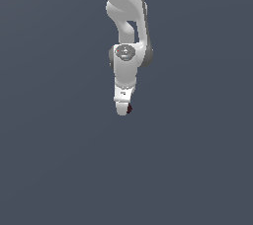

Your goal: Pick up the object and move it to a goal position.

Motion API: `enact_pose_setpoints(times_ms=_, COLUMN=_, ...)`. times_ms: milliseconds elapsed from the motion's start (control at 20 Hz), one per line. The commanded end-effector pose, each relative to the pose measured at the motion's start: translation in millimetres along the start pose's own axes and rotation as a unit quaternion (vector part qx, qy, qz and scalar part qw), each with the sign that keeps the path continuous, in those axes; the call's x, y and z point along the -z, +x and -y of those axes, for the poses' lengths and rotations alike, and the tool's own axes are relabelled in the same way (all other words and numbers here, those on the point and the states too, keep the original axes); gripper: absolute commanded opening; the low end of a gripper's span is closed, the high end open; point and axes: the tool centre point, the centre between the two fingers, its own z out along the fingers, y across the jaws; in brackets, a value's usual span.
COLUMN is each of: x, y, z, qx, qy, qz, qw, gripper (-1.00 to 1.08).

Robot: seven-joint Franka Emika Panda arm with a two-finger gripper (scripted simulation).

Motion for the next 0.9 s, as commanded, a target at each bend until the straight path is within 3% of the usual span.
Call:
enact_pose_setpoints(times_ms=0, x=-3, y=2, z=4, qx=0.027, qy=0.001, qz=-0.001, qw=0.9996, gripper=1.0)
enact_pose_setpoints(times_ms=400, x=-8, y=6, z=12, qx=0.075, qy=0.002, qz=-0.004, qw=0.9971, gripper=1.0)
enact_pose_setpoints(times_ms=850, x=-13, y=7, z=13, qx=0.079, qy=0.002, qz=-0.005, qw=0.9968, gripper=1.0)
